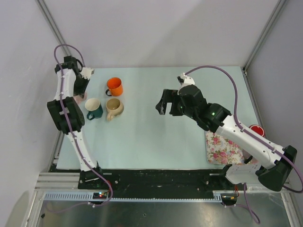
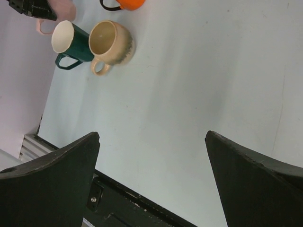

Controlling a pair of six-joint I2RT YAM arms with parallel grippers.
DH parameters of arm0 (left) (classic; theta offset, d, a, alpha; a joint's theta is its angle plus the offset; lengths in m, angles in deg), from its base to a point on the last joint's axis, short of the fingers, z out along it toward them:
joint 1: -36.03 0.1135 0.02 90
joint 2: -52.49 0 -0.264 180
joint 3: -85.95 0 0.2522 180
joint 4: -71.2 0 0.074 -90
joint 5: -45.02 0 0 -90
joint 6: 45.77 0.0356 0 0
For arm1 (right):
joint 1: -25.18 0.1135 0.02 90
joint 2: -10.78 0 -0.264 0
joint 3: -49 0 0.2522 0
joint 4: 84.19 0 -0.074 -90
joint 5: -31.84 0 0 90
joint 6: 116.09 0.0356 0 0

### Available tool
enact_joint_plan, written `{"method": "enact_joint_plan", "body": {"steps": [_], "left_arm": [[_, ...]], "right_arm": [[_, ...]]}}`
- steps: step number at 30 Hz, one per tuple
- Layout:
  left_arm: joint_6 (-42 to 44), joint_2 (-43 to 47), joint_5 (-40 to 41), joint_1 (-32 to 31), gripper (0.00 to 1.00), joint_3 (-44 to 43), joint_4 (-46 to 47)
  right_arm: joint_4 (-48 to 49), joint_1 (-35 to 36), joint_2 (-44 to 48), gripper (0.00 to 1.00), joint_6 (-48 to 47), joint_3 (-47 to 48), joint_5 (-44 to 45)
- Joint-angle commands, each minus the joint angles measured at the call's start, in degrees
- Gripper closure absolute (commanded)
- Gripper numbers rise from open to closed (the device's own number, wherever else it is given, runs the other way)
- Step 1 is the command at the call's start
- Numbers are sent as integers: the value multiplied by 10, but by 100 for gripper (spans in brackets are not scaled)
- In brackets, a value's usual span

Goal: Turn the mug right side up

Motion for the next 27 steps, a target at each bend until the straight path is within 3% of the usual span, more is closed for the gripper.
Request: {"method": "enact_joint_plan", "body": {"steps": [1, 7, 10, 14, 18, 23, 27], "left_arm": [[24, -23, -31, 2, 100, -48, -16], [32, -61, -24, 2, 100, -46, -40], [31, -66, -29, 2, 88, -52, -42], [26, -71, -31, 2, 58, -75, -41], [8, -80, -17, 2, 38, -134, -40], [-1, -69, -28, 1, 27, -183, -39], [-1, -36, -34, 1, 24, -175, -39]], "right_arm": [[-10, -3, 9, 1, -2, 26, 23], [-18, -4, 13, 1, 1, 26, 33], [-20, -7, 15, 1, 3, 27, 34], [-19, -13, 19, 1, 4, 27, 32], [-28, -22, 25, 1, 11, 27, 38], [-107, -44, 29, 1, 41, 37, 97], [-272, -101, 41, 0, 132, 45, 225]]}}
